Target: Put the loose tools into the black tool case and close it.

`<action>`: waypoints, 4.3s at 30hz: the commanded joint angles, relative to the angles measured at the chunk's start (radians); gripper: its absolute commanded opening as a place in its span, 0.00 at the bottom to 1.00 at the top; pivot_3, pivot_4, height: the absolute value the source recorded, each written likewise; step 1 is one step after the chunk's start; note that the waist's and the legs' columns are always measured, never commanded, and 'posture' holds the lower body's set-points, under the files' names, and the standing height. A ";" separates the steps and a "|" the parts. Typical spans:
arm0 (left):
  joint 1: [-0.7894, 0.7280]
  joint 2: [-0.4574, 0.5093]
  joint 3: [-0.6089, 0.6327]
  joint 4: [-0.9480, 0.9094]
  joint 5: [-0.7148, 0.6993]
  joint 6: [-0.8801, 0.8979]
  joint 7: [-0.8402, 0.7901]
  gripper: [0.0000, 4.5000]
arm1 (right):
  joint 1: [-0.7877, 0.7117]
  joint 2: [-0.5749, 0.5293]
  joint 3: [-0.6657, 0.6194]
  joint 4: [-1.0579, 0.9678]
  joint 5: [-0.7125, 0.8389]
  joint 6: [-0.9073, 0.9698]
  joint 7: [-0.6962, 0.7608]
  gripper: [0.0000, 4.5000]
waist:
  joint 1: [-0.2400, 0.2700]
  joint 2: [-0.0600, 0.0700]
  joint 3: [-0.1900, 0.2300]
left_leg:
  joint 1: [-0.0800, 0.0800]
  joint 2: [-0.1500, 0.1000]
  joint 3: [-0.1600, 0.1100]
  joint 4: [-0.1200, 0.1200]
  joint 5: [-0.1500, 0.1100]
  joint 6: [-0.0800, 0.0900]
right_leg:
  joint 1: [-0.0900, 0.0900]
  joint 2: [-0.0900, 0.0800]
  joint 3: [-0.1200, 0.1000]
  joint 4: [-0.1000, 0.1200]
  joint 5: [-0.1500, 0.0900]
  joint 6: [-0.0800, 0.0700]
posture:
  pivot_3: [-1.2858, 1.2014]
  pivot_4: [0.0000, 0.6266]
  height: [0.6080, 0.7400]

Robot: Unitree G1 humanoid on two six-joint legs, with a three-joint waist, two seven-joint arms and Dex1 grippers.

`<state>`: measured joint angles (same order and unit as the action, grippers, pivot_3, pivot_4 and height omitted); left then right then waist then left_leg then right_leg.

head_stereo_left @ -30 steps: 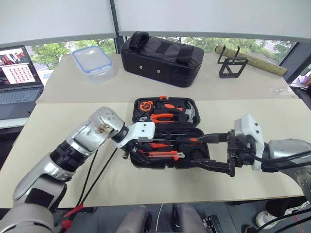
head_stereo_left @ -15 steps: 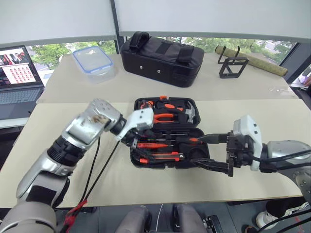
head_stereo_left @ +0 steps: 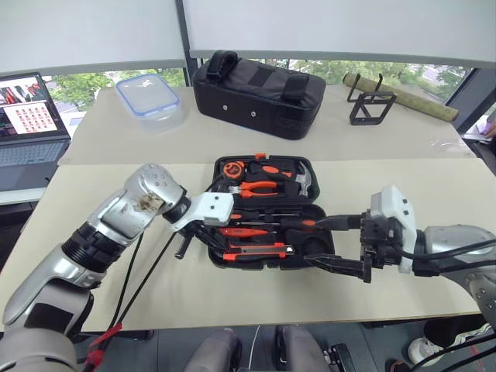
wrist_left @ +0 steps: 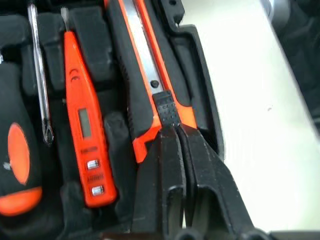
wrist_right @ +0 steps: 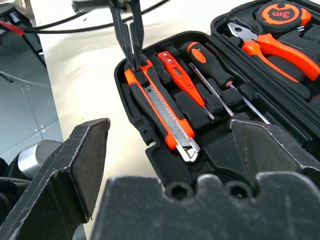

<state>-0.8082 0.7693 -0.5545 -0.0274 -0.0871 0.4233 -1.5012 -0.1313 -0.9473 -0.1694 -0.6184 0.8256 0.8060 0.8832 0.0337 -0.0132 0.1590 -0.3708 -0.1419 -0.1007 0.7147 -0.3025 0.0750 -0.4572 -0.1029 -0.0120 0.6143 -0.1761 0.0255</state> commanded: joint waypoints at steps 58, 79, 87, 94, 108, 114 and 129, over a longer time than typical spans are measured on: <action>0.211 0.035 0.581 -0.292 -0.521 0.342 0.189 0.99 | -0.109 -0.044 0.069 0.712 -0.472 -0.194 -0.003 1.00 | 0.000 0.003 -0.003 | 0.001 0.000 0.002 0.003 0.000 0.002 | 0.000 0.003 0.002 0.002 0.002 0.002 | 0.52 0.24 0.82; 0.238 0.112 0.528 -0.275 -0.482 0.245 0.154 1.00 | -0.201 -0.022 0.044 0.456 -0.286 -0.147 0.249 0.00 | -0.024 0.004 -0.003 | 0.001 0.001 0.002 0.000 0.000 0.001 | -0.001 0.003 0.002 0.001 0.002 0.001 | 0.52 0.24 0.82; 0.256 0.129 0.504 -0.256 -0.457 0.194 0.134 1.00 | -0.150 -0.020 0.196 0.171 -0.358 -0.201 0.242 0.00 | -0.013 0.004 -0.002 | 0.001 0.000 0.002 0.000 0.000 0.001 | 0.000 0.003 0.000 -0.001 0.002 0.001 | 0.52 0.24 0.82; 0.242 0.129 0.493 -0.243 -0.443 0.185 0.135 1.00 | -0.109 -0.039 0.310 0.178 -0.513 -0.261 0.202 0.00 | -0.016 0.004 -0.002 | 0.001 0.001 0.002 0.000 0.000 0.001 | -0.001 0.003 0.000 0.000 0.002 0.001 | 0.52 0.24 0.82; 0.225 0.114 0.473 -0.209 -0.418 0.165 0.143 1.00 | -0.106 0.024 0.311 0.194 -0.525 -0.272 0.181 0.36 | -0.022 0.003 -0.003 | 0.002 0.002 0.002 0.000 0.000 0.000 | -0.001 0.005 0.001 0.000 0.002 0.001 | 0.52 0.24 0.82; 0.216 0.114 0.473 -0.201 -0.420 0.164 0.146 1.00 | -0.137 0.017 0.297 0.166 -0.514 -0.242 0.185 0.83 | -0.020 0.003 -0.003 | 0.002 0.001 0.002 0.000 0.000 0.000 | -0.001 0.005 0.000 0.000 0.002 0.001 | 0.52 0.24 0.82; 0.198 0.111 0.471 -0.175 -0.410 0.150 0.148 1.00 | -0.116 0.001 0.316 0.152 -0.467 -0.184 0.215 0.83 | -0.020 0.003 -0.003 | 0.002 0.002 0.002 -0.001 0.000 0.000 | -0.001 0.004 0.001 0.000 0.002 0.001 | 0.52 0.24 0.82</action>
<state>-0.5837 0.8781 -0.0967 -0.1966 -0.5059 0.5913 -1.3541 -0.2498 -0.9512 0.1447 -0.4422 0.3561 0.6187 1.0983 0.0133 -0.0104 0.1562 -0.3693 -0.1403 -0.0988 0.7143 -0.3025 0.0751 -0.4580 -0.0985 -0.0116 0.6140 -0.1740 0.0260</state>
